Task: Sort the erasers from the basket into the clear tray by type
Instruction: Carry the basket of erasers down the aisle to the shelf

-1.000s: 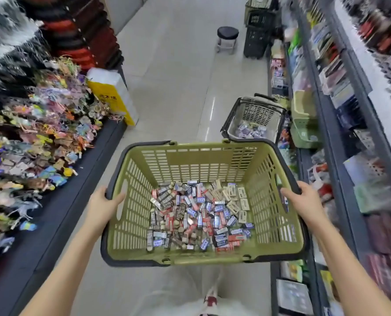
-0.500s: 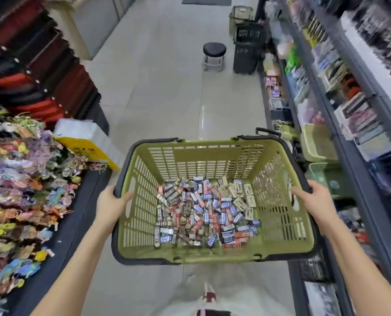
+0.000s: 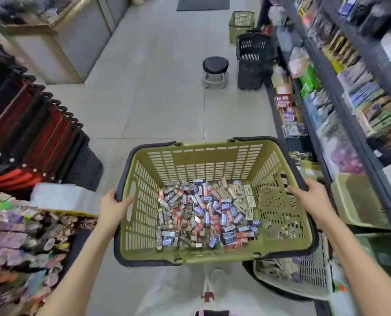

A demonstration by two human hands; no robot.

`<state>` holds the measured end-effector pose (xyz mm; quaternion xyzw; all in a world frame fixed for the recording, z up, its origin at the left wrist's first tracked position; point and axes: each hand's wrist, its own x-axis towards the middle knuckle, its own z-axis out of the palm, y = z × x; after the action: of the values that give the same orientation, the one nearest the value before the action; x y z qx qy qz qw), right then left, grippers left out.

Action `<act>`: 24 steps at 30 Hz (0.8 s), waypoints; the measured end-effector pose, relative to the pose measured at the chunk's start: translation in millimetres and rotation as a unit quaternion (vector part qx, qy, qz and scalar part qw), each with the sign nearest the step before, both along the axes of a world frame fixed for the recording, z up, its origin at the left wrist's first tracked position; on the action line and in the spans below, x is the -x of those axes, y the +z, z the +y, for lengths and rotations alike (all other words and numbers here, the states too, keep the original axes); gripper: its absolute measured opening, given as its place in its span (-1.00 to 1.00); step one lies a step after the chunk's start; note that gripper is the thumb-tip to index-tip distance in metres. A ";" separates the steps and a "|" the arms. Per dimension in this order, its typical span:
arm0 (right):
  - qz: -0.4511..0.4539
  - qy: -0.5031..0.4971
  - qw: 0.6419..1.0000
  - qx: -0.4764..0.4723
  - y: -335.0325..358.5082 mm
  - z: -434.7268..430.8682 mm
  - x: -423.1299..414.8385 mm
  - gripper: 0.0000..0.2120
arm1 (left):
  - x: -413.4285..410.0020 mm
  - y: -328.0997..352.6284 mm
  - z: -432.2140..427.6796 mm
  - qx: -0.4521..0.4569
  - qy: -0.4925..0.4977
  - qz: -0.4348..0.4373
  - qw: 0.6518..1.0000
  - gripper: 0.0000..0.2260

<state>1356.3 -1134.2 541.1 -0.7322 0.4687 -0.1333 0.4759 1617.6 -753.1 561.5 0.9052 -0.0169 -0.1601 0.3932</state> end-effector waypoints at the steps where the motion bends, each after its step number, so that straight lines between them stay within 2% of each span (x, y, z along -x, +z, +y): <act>1: 0.002 0.000 1.000 -0.002 -0.5 -12.4 -21.4 -0.95 | -20.9 0.4 -12.7 0.003 -0.002 -0.002 1.000 -0.87; 3: 0.013 0.001 1.000 -0.008 -3.6 -36.5 -65.7 -0.89 | -66.5 -2.2 -37.5 0.011 -0.003 -0.007 1.000 -0.87; 8: 0.019 -0.014 1.000 -0.002 -20.4 -86.9 -181.5 -0.89 | -198.7 -15.6 -100.3 0.022 -0.022 -0.004 1.000 -0.85; 13: 0.035 -0.062 0.997 -0.024 -28.6 -138.3 -281.6 -0.66 | -332.6 -10.8 -172.0 0.057 -0.054 0.023 0.997 -0.87; 17: 0.048 -0.093 0.994 -0.034 -23.2 -184.4 -348.8 -0.78 | -426.2 -10.2 -232.5 0.053 -0.076 0.023 0.995 -0.88; 24: 0.037 -0.139 0.989 -0.026 -21.7 -291.2 -460.0 -0.58 | -564.2 -24.5 -367.7 0.054 -0.102 0.028 0.993 -0.84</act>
<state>1816.3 -1425.4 519.4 -0.6519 0.5863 -0.1591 0.4538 2181.9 -1120.8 537.0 0.8714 -0.1062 -0.2238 0.4234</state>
